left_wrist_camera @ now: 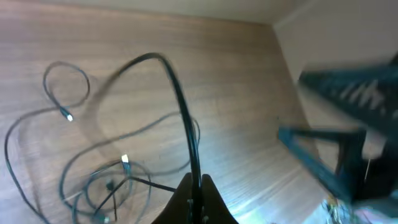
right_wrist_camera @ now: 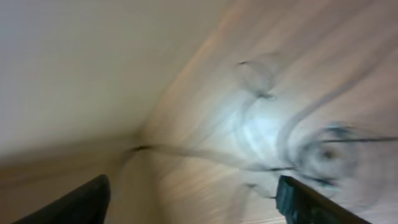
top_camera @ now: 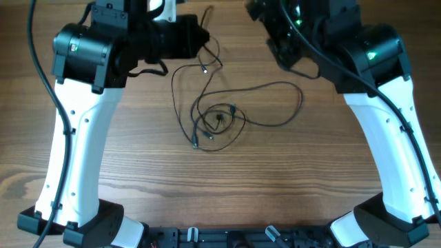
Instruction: Untangle cables
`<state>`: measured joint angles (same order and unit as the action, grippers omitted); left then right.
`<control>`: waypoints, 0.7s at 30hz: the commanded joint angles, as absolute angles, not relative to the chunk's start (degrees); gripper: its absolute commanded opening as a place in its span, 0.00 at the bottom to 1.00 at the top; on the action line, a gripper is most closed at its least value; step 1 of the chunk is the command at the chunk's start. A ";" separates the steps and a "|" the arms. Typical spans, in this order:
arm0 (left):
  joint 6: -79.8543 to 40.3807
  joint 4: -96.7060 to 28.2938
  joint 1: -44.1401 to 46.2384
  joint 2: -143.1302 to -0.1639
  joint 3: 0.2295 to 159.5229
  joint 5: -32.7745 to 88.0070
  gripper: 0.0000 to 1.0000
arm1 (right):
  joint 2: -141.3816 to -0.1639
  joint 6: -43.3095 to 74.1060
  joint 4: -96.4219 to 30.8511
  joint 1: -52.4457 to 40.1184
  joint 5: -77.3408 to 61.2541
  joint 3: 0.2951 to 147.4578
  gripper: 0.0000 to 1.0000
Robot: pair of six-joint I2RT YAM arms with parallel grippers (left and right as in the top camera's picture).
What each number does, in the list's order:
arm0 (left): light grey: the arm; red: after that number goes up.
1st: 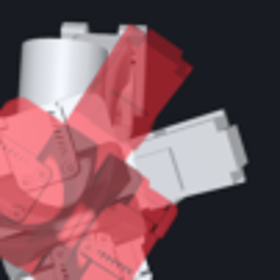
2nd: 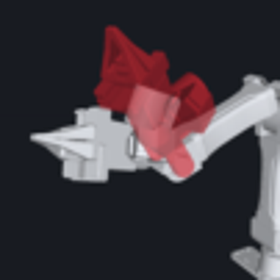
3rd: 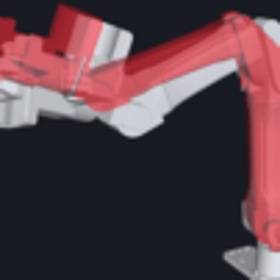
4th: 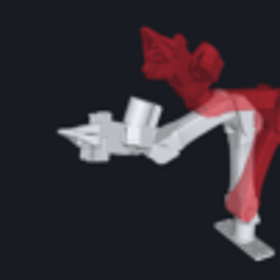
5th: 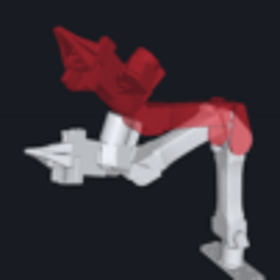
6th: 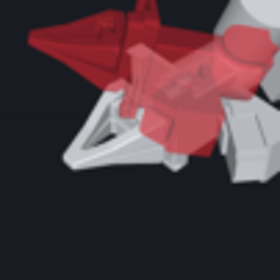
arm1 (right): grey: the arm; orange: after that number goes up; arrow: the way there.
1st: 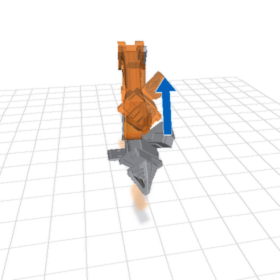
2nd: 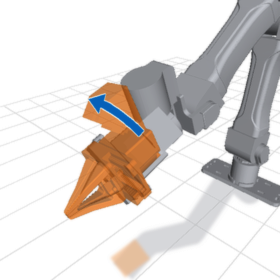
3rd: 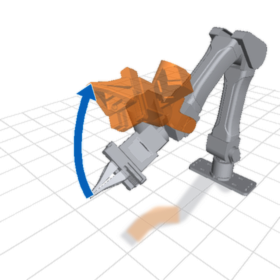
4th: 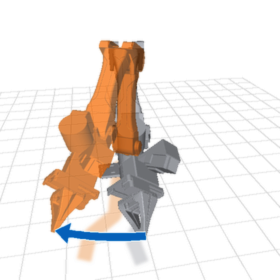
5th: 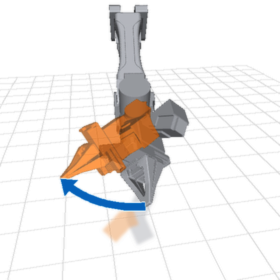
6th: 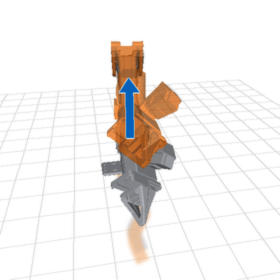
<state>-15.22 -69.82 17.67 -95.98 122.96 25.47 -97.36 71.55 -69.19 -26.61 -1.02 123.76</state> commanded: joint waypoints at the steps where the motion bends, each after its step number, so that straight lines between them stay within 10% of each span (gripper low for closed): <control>1: -17.06 -66.41 17.80 -94.19 125.71 24.64 0.04 | -97.73 69.97 -75.29 -26.52 9.61 123.63 0.91; 9: -27.66 -47.66 17.76 -94.06 131.61 35.42 0.04 | -97.84 65.82 -88.14 -26.57 10.98 120.55 0.93; 21: -12.01 -37.95 16.27 -99.00 131.59 7.57 0.04 | -97.80 50.96 -81.03 -26.61 -5.23 106.39 0.96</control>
<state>-20.95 -40.73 17.47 -96.16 130.52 11.44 -97.54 54.28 -81.19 -26.63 -2.55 106.59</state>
